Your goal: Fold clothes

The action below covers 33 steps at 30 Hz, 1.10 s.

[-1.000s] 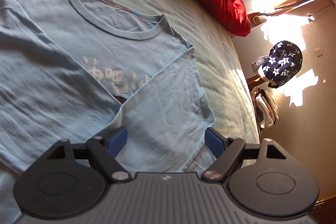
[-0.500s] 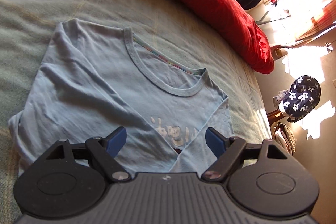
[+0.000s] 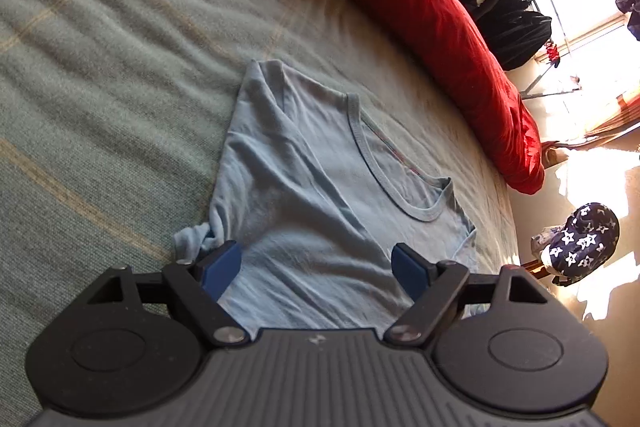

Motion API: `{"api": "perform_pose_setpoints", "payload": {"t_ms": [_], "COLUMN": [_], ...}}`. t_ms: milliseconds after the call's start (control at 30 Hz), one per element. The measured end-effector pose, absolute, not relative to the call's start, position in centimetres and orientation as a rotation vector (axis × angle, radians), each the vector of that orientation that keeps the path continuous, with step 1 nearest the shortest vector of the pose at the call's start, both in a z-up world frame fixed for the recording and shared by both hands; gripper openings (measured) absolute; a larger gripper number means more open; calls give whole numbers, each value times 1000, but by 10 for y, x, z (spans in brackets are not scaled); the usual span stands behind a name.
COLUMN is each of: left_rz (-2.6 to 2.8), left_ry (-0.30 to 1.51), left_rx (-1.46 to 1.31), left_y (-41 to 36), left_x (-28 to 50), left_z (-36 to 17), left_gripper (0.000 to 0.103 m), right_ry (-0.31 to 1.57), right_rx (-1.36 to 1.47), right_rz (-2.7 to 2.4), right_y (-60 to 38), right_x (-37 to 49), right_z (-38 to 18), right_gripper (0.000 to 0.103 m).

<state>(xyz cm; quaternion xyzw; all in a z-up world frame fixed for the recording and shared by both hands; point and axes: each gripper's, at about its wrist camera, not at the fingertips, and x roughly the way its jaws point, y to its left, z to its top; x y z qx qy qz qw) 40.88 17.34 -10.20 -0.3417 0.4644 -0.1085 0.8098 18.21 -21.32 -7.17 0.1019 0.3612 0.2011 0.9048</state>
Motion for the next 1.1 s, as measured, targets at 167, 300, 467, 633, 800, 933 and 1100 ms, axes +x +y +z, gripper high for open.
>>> {"api": "perform_pose_setpoints", "payload": {"t_ms": [167,300,467,633,800,933,1100], "left_rz": [-253,-246,-226,-218,-248,-257,-266], "left_ry": [959,974,1007,1010,988,940,855], "left_rx": [-690,-667,-640,-509,-291,-73,118], "left_y": [171,157,138,123,107,101,95], "left_x": [413,436,465,445,399,344,264], "left_z": [-85,-93,-111,-79,-31,16,40], "left_gripper": [82,82,82,82,82,83,93], "right_ry": [745,754,779,798,790,756,748], "right_rx": [183,156,135,118,82,34,-29], "right_rz": [431,433,419,404,398,405,413], "right_y": [-206,-200,-197,-195,-189,-184,-171], "right_x": [191,195,197,196,184,167,155], "right_z": [-70,-70,-72,-73,-63,-46,-42], "right_gripper": [102,102,102,102,102,103,103]}}
